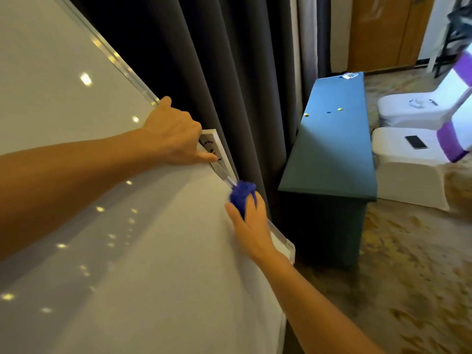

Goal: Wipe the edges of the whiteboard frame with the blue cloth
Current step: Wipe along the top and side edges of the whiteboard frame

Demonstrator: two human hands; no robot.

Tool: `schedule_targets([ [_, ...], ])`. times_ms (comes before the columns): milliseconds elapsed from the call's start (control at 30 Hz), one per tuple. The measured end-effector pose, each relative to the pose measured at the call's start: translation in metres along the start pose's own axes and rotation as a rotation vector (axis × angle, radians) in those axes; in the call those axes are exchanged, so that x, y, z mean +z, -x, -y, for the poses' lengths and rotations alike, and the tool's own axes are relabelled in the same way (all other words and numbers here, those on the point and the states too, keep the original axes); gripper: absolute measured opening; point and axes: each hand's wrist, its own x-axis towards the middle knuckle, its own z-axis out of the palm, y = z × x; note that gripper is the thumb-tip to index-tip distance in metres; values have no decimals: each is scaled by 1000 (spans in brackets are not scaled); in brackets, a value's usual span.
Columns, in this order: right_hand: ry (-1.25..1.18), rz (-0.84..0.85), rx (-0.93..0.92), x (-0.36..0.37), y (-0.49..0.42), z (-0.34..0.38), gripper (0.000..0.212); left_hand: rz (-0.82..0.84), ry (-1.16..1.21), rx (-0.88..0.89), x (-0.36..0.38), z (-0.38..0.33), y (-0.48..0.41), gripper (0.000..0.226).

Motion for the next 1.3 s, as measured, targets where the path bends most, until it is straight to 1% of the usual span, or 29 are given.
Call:
schedule_targets([
  [67,-5,16,-69,12,-8,18,80,-7,-44,19,-2,-4,0,76],
  [100,30,15,-94,11,-8,17,80,-4,-60,28,-2,-4,2,78],
  [133,79,5,-107,4,-7,6,73,4,-64,39,-3,-4,3,79],
  [167,122,-10,-94,-5,-5,-11,58,13,-61,49,-4,-5,4,79],
  [200,140,-27,-25,-17,-2,-28,40,27,-60,53,-6,-6,7,79],
  [233,128,-28,72,-28,1,-39,30,44,-63,44,-8,-6,8,78],
  [267,105,-6,171,-36,-2,-46,30,72,-74,23,-11,-7,10,78],
  [333,76,55,319,-41,-11,-47,44,114,-142,-27,-23,-17,13,72],
  [400,51,86,279,-39,-20,-33,45,65,-198,-34,-38,-42,12,62],
  [433,0,74,235,-35,-21,-26,44,-1,-157,40,-45,-58,10,57],
  [500,-66,14,156,-31,-20,-23,40,-58,42,320,-50,-91,5,44],
  [567,-2,17,193,-36,-18,-41,34,40,173,508,-44,-115,0,34],
  [633,244,117,341,-55,-25,-67,30,167,174,521,-30,-127,-7,29],
  [700,361,205,483,-70,-36,-87,28,286,184,518,-13,-137,-14,30],
  [767,286,219,565,-68,-46,-88,26,379,196,523,3,-141,-20,31],
  [800,223,157,602,-62,-48,-85,22,403,196,530,10,-143,-24,31],
  [833,117,83,566,-57,-49,-86,16,408,194,539,17,-146,-29,32],
  [867,-19,-6,477,-49,-46,-86,11,401,188,551,23,-149,-31,33],
  [900,-42,-46,350,-43,-40,-87,14,397,187,567,28,-154,-34,34],
  [933,5,-80,232,-38,-30,-91,21,404,190,589,34,-159,-37,34],
  [967,116,-54,167,-36,-20,-99,28,420,195,614,39,-163,-38,34],
  [1000,209,-29,160,-39,-11,-109,36,438,199,635,44,-168,-39,35],
  [1033,310,5,180,-46,-7,-122,45,451,210,645,49,-170,-38,37],
  [1067,380,68,285,-56,-6,-137,54,464,230,641,53,-172,-38,40],
  [1100,398,133,445,-68,-7,-153,61,478,253,637,57,-175,-38,42],
  [1167,223,185,770,-81,-7,-176,68,497,278,638,63,-181,-37,46],
  [1200,71,158,870,-78,-4,-177,69,499,275,649,66,-184,-37,47],
  [1233,-143,71,947,-70,-1,-175,68,502,263,669,68,-187,-38,48],
  [1300,-707,-81,1078,-51,11,-171,60,512,224,713,72,-189,-40,47],
])
